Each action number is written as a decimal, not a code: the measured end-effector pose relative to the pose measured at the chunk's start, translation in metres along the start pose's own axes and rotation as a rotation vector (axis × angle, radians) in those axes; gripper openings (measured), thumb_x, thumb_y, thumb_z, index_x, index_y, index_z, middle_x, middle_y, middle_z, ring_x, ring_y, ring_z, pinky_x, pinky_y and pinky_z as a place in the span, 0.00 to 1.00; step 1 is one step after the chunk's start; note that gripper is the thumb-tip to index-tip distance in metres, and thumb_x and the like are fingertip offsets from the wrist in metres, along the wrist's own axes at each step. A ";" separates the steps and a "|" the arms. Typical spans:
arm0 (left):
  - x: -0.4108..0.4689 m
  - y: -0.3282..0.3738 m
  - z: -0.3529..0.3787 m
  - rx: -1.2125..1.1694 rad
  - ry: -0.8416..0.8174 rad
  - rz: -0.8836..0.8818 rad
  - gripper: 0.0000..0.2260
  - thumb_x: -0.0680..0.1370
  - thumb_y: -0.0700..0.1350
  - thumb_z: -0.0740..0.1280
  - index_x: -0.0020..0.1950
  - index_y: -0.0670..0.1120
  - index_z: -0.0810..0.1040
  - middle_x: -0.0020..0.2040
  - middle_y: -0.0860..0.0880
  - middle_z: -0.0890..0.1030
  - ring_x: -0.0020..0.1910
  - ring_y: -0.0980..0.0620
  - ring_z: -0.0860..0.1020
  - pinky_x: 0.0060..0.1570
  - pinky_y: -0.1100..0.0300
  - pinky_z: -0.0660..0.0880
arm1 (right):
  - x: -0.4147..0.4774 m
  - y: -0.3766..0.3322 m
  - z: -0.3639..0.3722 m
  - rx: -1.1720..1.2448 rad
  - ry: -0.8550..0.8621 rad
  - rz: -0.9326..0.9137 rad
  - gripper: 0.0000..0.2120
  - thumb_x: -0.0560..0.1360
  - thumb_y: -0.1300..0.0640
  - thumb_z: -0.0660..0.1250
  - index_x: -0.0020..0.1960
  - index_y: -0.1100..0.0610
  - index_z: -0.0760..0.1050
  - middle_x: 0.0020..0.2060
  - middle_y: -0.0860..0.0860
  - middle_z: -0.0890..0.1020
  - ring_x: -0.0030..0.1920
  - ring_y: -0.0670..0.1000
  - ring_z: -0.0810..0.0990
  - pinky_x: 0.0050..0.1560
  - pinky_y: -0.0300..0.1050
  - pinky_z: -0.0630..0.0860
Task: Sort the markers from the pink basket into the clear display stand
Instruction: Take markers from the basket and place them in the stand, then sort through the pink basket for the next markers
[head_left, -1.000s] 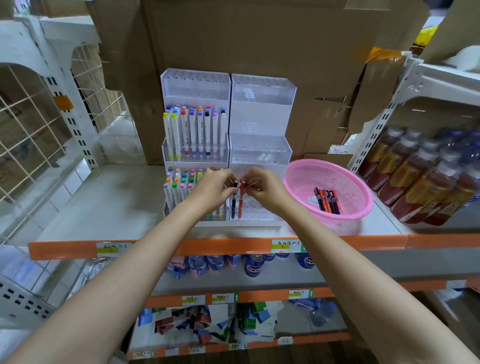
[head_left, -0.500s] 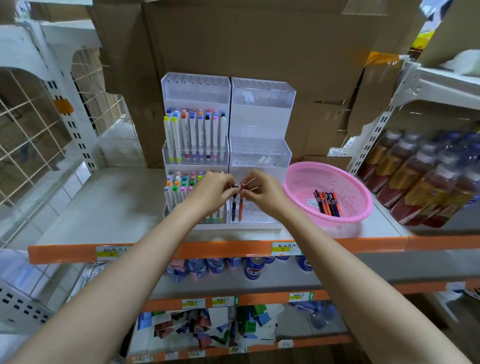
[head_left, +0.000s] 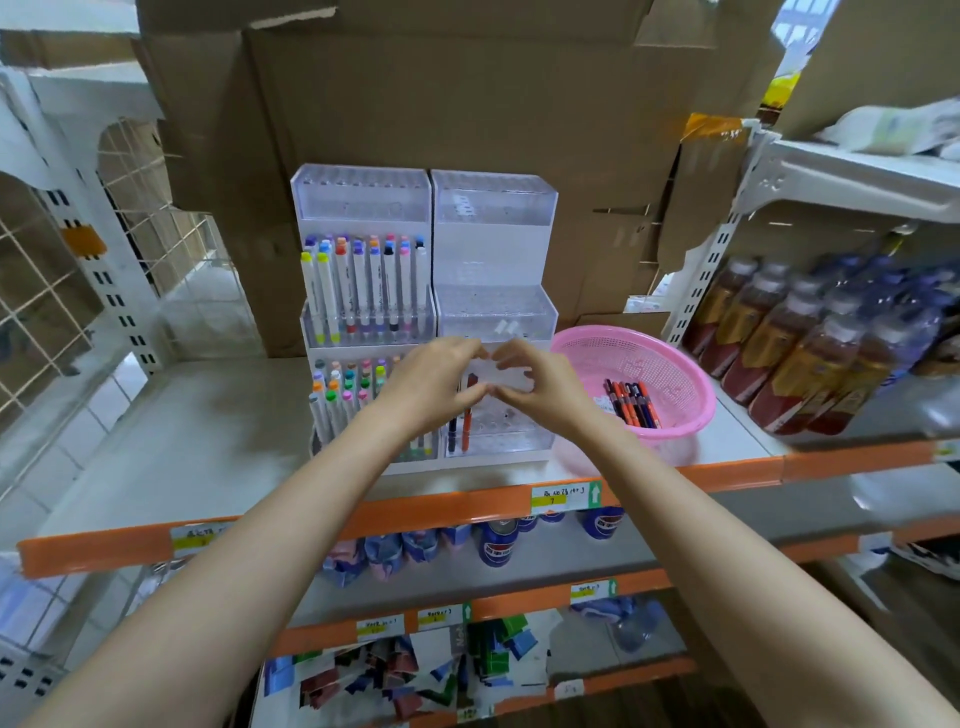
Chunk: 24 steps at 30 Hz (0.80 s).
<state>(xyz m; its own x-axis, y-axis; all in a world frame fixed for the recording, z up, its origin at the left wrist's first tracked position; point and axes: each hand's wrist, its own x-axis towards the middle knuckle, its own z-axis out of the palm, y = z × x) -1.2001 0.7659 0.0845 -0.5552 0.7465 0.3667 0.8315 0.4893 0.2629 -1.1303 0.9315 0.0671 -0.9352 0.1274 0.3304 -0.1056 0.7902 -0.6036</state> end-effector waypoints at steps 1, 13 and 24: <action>0.004 0.004 0.002 0.015 0.001 0.020 0.19 0.77 0.53 0.67 0.65 0.46 0.73 0.61 0.49 0.77 0.59 0.50 0.76 0.56 0.52 0.75 | -0.002 0.003 -0.006 -0.045 0.022 -0.009 0.16 0.72 0.55 0.74 0.58 0.58 0.76 0.52 0.51 0.82 0.53 0.48 0.78 0.54 0.42 0.74; 0.066 0.088 0.062 0.063 -0.030 0.162 0.16 0.77 0.50 0.65 0.63 0.45 0.74 0.59 0.47 0.78 0.56 0.47 0.75 0.50 0.56 0.71 | -0.036 0.093 -0.073 -0.236 0.017 0.128 0.17 0.74 0.54 0.71 0.61 0.56 0.73 0.56 0.52 0.80 0.56 0.52 0.78 0.54 0.47 0.74; 0.137 0.120 0.150 0.170 -0.335 -0.099 0.21 0.79 0.53 0.62 0.69 0.45 0.68 0.67 0.45 0.71 0.63 0.43 0.71 0.58 0.47 0.72 | -0.016 0.191 -0.105 -0.352 -0.211 0.246 0.26 0.76 0.53 0.67 0.73 0.54 0.65 0.69 0.53 0.72 0.68 0.54 0.70 0.67 0.49 0.68</action>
<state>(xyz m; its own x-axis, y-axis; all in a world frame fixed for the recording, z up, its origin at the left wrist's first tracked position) -1.1740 0.9941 0.0326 -0.6201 0.7840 0.0283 0.7807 0.6132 0.1203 -1.0998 1.1431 0.0221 -0.9702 0.2403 0.0324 0.2141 0.9117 -0.3507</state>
